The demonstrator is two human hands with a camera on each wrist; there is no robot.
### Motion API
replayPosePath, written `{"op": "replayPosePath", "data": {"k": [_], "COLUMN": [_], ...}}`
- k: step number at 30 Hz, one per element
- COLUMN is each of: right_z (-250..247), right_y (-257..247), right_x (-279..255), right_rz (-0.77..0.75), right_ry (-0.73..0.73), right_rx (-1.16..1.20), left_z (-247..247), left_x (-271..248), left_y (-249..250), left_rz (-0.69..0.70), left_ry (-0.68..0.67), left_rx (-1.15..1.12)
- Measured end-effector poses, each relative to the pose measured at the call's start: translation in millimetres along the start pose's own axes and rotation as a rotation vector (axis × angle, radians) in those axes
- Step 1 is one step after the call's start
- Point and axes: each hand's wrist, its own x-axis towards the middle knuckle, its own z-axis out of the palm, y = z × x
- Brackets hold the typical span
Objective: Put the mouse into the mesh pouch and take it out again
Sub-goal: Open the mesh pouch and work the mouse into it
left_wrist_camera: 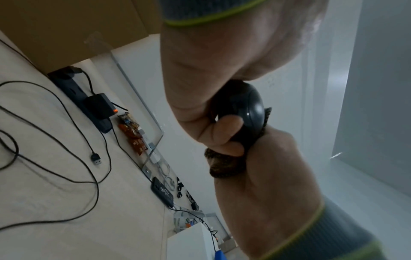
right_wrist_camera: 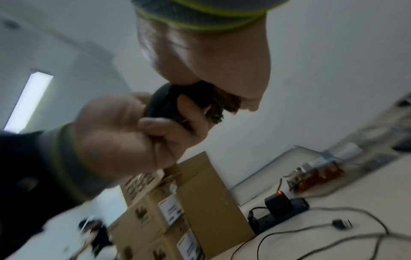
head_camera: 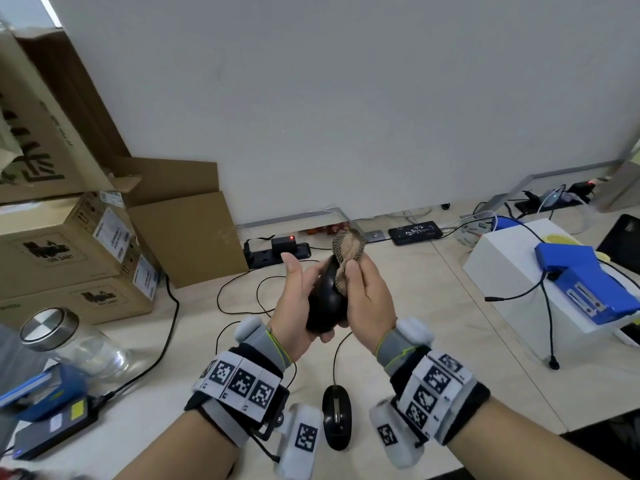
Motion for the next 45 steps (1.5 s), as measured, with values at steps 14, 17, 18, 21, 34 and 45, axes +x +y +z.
{"op": "replayPosePath", "data": {"k": [14,17,18,21,34,45], "right_z": [-4.8,-6.5,-8.0,-17.6,4.0,-27.4], "right_y": [-3.7,-4.7,-1.4,4.1,6.5,25.1], "right_x": [14.8,32.1,36.5,45.0,-22.2,34.8], "right_rz": [-0.376,0.097,0.265,0.525,-0.670,0.328], "right_ry": [-0.106,-0.085,-0.061,0.014,-0.173,0.108], "right_rx": [-0.163,0.014,0.116,0.498,-0.281,0.142], "left_z": [-2.3,-6.3,-7.3,-8.6,1.9,-3.4], "left_x": [-1.7,-5.6,-6.2,-6.9,1.6,-7.0], "left_y": [4.7,6.1,7.1,11.0,13.8,8.8], "left_rz": [0.002,-0.002,0.003,0.030,-0.083,-0.082], "left_ry": [0.002,-0.039,-0.052,-0.067,-0.032,-0.130], "left_rx": [0.005,0.008,-0.011,-0.051,-0.351,-0.086]}}
